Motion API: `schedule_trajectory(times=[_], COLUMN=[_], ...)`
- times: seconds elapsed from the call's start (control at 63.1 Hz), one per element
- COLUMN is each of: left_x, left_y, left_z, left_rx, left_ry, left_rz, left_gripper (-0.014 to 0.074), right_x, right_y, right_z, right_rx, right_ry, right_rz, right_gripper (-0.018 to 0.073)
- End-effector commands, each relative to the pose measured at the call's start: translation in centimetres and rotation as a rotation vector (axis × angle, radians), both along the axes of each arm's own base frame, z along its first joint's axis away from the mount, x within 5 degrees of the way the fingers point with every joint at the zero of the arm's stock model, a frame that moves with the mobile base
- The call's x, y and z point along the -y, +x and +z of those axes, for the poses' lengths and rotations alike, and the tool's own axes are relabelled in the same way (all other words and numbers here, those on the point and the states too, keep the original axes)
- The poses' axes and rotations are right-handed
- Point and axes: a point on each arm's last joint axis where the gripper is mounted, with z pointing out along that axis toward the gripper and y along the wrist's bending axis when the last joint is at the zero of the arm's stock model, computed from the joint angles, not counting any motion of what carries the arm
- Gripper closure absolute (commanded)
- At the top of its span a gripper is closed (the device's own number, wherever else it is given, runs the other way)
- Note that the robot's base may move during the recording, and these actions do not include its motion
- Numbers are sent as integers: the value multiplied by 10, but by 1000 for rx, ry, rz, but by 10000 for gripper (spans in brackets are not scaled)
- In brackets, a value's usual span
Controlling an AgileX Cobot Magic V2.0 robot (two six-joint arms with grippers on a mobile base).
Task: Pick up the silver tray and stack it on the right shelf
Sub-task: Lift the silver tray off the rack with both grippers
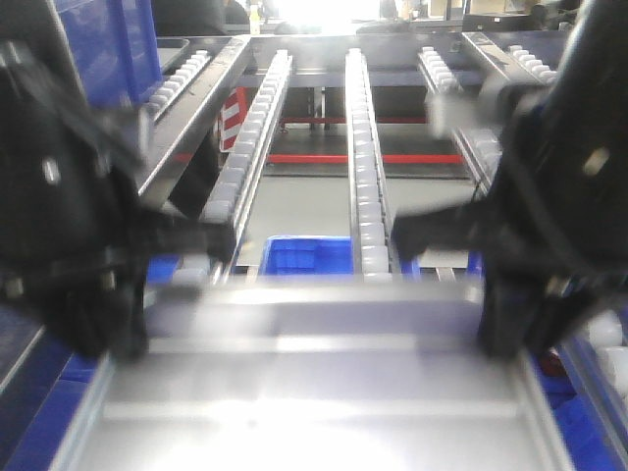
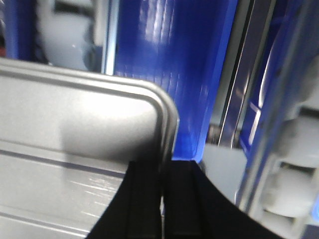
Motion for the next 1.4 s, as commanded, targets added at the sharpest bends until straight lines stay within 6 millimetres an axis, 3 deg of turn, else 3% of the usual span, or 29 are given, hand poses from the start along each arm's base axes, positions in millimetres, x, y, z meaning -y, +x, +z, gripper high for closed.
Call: schedule_trajectory(times=[0.0, 0.285, 0.428, 1.379], left_x=[1, -3, 1, -1], left_y=[0, -5, -7, -7], left_z=[46, 126, 152, 155], left_rx=[119, 291, 356, 376], left_ry=[-95, -117, -120, -82], left_rz=[-14, -42, -63, -65], left_gripper=[689, 689, 689, 689], right_x=[5, 15, 14, 17], right_y=[-2, -4, -3, -5], right_z=[36, 106, 125, 127], right_rx=[141, 264, 306, 273], right_ry=[41, 34, 63, 34], right_rz=[41, 25, 17, 6], right_gripper=[508, 502, 502, 502])
